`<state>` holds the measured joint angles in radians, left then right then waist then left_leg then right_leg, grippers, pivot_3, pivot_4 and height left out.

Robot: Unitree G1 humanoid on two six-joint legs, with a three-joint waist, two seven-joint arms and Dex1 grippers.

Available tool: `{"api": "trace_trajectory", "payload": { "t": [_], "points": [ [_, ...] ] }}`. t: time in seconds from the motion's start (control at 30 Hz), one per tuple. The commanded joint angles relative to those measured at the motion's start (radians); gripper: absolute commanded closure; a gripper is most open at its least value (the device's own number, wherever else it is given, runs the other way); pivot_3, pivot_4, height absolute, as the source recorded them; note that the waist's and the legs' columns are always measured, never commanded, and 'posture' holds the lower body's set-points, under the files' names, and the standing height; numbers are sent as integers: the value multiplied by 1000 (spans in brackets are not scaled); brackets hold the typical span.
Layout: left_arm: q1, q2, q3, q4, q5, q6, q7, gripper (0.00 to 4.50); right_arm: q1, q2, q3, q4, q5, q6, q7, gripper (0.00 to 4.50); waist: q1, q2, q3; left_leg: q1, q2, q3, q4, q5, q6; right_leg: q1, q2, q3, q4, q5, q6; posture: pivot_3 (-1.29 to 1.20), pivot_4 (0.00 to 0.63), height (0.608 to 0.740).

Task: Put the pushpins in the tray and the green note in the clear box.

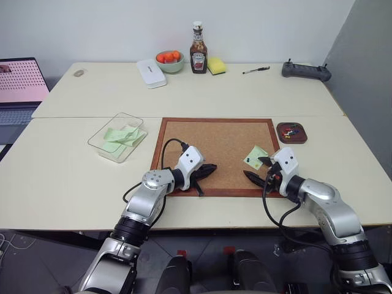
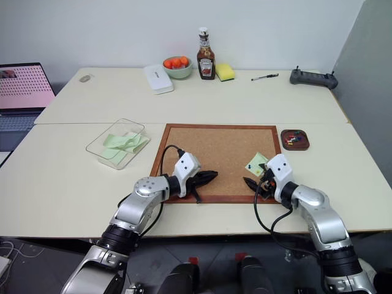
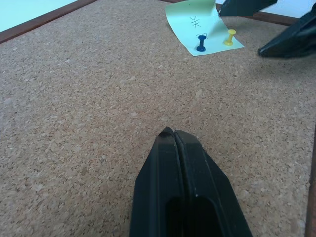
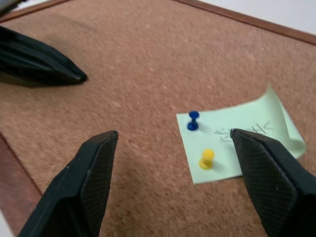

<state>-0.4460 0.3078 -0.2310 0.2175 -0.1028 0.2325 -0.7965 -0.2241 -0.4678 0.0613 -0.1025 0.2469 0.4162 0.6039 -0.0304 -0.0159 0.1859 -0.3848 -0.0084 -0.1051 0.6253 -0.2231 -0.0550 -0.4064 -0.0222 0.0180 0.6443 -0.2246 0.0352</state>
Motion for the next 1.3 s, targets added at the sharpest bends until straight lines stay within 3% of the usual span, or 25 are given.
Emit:
{"api": "trace_trajectory", "payload": {
  "t": [0.03, 0.5, 1.3],
  "points": [
    [8, -3, -20, 6, 14, 19, -3, 4500, -22, -4, -34, 25, -6, -46, 3, 1601, 0, 0, 0, 0, 0, 0, 0, 0, 0, 0, 0, 0, 0, 0, 0, 0, 150, 740],
    [14, -10, -11, 4, 6, 28, 3, 4500, -5, -11, -62, 44, 14, -53, 32, 4458, 0, 0, 0, 0, 0, 0, 0, 0, 0, 0, 0, 0, 0, 1, 1, 0, 150, 740],
    [24, -19, -22, -12, 15, 55, 19, 4500, -12, -15, -66, -67, 46, -129, 100, 4458, 0, 0, 0, -1, 0, 0, 0, 0, 0, 0, 0, 0, -1, 1, 1, 0, 150, 740]
  ]
}}
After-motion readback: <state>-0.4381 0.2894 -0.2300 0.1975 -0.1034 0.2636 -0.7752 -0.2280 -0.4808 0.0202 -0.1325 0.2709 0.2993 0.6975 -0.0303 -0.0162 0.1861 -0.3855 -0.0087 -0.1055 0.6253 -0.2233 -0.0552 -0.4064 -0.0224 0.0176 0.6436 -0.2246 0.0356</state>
